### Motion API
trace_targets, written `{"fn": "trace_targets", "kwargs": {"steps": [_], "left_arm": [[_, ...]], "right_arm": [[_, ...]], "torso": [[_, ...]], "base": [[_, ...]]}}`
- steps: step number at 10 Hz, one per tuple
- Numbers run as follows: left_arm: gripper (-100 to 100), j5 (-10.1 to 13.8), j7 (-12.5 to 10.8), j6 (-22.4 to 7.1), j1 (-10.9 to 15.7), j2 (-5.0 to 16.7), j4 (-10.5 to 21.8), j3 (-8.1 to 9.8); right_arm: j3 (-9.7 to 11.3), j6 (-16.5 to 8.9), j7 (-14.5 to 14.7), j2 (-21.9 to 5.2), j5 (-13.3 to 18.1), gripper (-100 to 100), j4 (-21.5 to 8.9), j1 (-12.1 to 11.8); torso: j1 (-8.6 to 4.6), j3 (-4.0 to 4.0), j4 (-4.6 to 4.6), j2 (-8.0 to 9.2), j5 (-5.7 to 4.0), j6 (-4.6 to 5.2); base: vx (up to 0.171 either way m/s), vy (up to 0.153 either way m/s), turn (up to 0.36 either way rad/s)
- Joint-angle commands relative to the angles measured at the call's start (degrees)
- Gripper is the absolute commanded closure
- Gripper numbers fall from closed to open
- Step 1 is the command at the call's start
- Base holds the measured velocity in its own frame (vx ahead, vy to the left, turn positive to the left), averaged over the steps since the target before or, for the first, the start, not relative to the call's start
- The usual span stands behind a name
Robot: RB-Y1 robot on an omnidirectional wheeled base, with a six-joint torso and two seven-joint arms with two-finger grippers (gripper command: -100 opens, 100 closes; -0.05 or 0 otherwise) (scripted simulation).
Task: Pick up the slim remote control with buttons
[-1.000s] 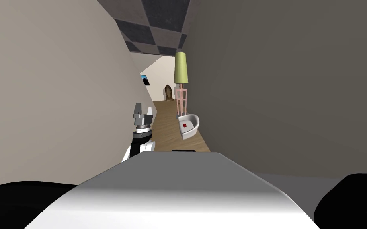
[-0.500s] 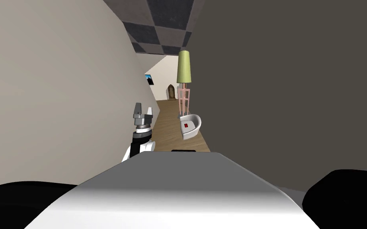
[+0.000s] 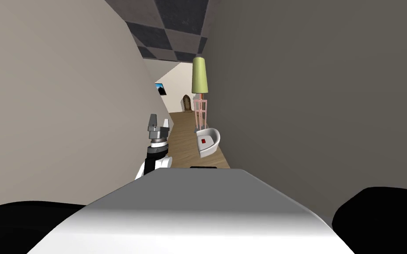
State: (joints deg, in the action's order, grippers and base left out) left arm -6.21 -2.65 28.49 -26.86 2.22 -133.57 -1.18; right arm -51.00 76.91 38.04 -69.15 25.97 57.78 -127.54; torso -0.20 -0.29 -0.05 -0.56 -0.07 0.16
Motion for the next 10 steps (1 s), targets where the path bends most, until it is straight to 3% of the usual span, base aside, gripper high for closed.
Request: {"fn": "trace_targets", "kwargs": {"steps": [1,2,6,8,9,10], "left_arm": [[0,0.00,0.00,0.00,0.00,0.00,0.00,0.00],[0,0.00,0.00,0.00,0.00,0.00,0.00,0.00],[0,0.00,0.00,0.00,0.00,0.00,0.00,0.00],[0,0.00,0.00,0.00,0.01,0.00,0.00,-0.01],[0,0.00,0.00,0.00,0.01,0.00,0.00,-0.01],[0,0.00,0.00,0.00,0.02,-0.01,0.00,-0.01]], "right_arm": [[0.85,-1.54,2.60,2.86,1.01,-100,2.86,-0.25],[0.85,-1.54,2.60,3.67,1.01,-100,4.17,-0.25],[2.72,-6.18,8.22,12.02,3.56,-100,13.48,-1.27],[3.19,-7.34,9.63,14.80,4.19,-100,15.90,-1.52],[3.19,-7.34,9.63,14.86,4.19,-100,17.15,-1.52],[2.92,-7.33,9.30,14.76,4.11,-100,16.46,-1.91]], "torso": [[0.00,0.00,0.00,0.00,0.00,0.00],[0.02,-0.04,-0.02,-0.05,0.01,-0.01],[-0.08,-0.01,-0.01,0.00,-0.02,-0.03],[-0.07,-0.02,0.03,-0.04,-0.22,-0.21],[-0.08,0.00,0.05,-0.03,-0.23,-0.22],[-0.06,0.03,0.10,-0.01,-0.38,-0.33]], "base": [[0.159,-0.096,-0.121],[0.093,-0.080,-0.034],[0.137,-0.112,-0.106],[0.107,-0.074,-0.062],[0.070,-0.060,-0.043],[0.020,-0.023,-0.008]]}}
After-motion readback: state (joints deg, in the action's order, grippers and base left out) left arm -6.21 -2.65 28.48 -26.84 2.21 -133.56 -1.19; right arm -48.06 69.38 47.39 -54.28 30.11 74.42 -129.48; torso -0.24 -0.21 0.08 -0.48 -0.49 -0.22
